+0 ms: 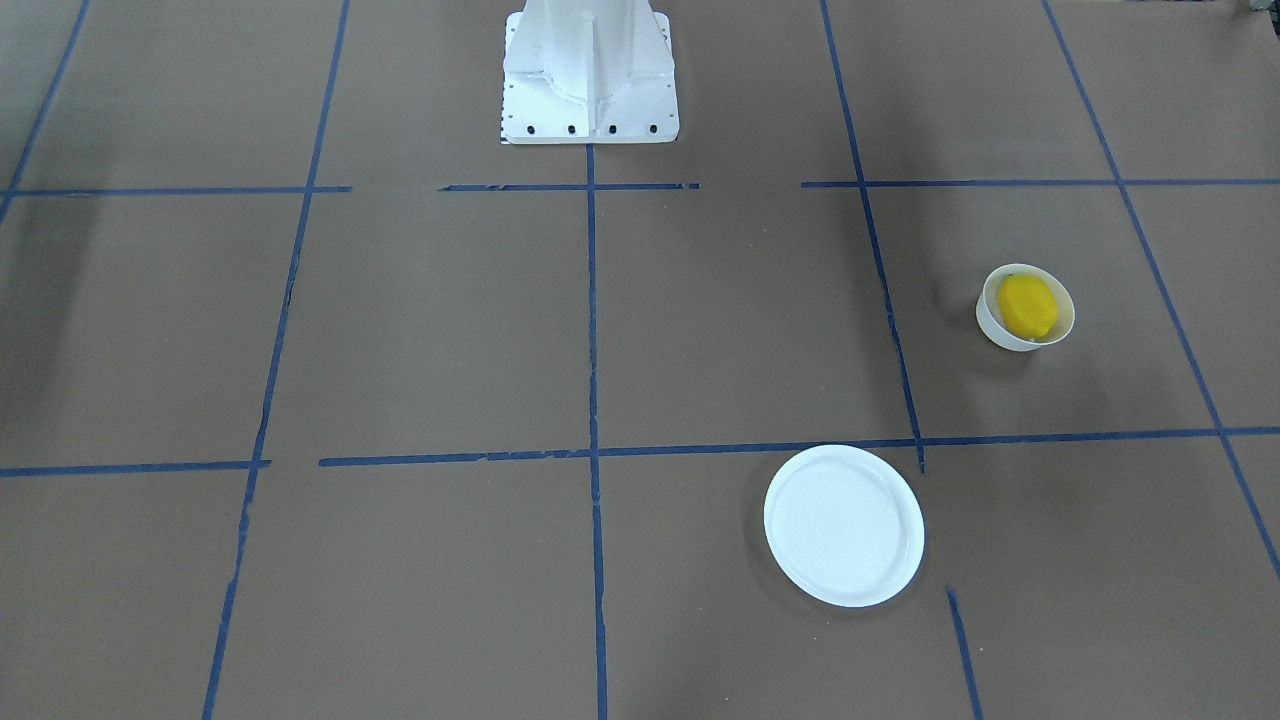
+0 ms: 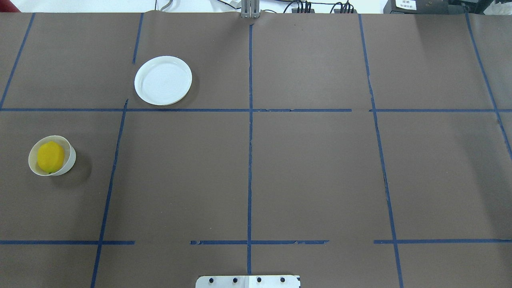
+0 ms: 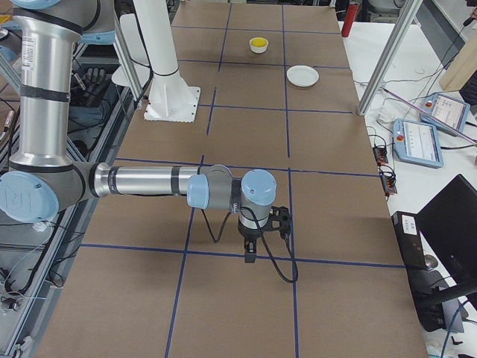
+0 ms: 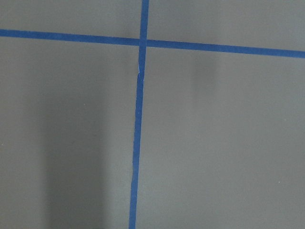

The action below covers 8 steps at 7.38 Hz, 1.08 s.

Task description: Move lemon from plate to bowl

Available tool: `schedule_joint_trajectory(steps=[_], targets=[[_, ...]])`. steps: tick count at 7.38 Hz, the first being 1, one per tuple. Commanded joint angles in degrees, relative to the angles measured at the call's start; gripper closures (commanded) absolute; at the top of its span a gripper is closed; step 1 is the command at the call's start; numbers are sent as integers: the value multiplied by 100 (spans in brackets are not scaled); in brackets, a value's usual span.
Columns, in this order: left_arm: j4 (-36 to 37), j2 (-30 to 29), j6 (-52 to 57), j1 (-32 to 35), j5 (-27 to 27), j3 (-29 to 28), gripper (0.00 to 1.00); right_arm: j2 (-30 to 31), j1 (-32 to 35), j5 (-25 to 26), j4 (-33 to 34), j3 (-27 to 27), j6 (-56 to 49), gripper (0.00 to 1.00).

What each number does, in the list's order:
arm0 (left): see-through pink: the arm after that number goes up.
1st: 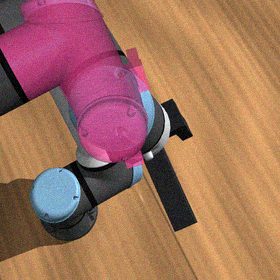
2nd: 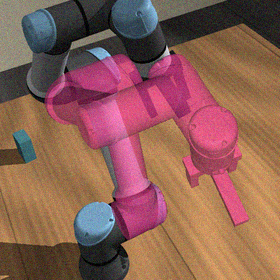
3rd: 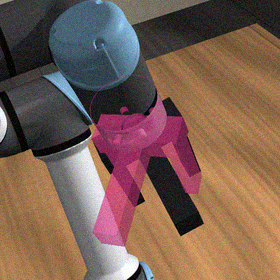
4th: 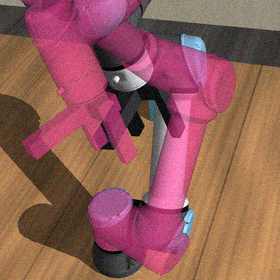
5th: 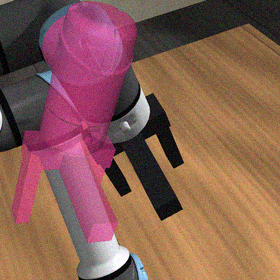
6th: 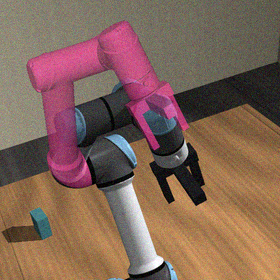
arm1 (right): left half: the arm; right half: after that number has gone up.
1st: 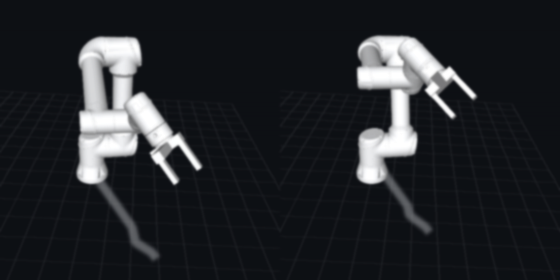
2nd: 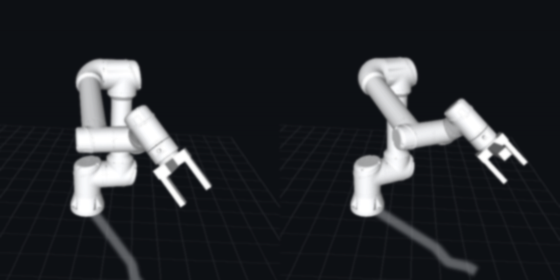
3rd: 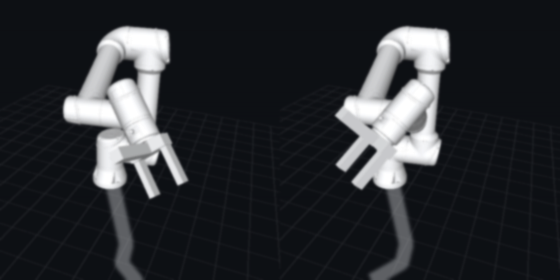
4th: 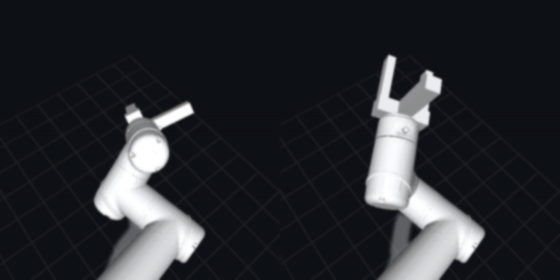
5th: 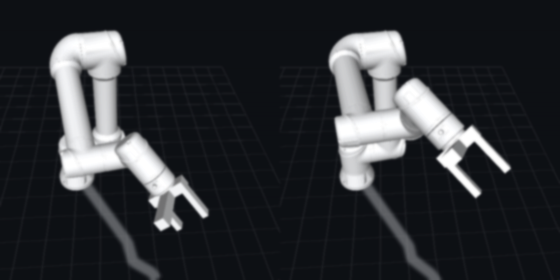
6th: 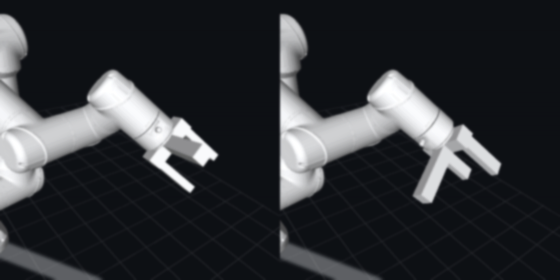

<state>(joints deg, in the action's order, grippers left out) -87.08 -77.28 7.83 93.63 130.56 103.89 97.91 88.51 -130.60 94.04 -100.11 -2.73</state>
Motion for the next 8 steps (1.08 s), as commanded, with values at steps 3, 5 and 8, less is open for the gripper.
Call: schedule_joint_trajectory(steps=[3,5,8], targets=[[550,-120,-151,-11,49,131,0,0,0,0,0,0,0,0],[849,-243,-142,-29,49,219,0,0,0,0,0,0,0,0],[797,-270,-89,-47,49,210,0,0,0,0,0,0,0,0]])
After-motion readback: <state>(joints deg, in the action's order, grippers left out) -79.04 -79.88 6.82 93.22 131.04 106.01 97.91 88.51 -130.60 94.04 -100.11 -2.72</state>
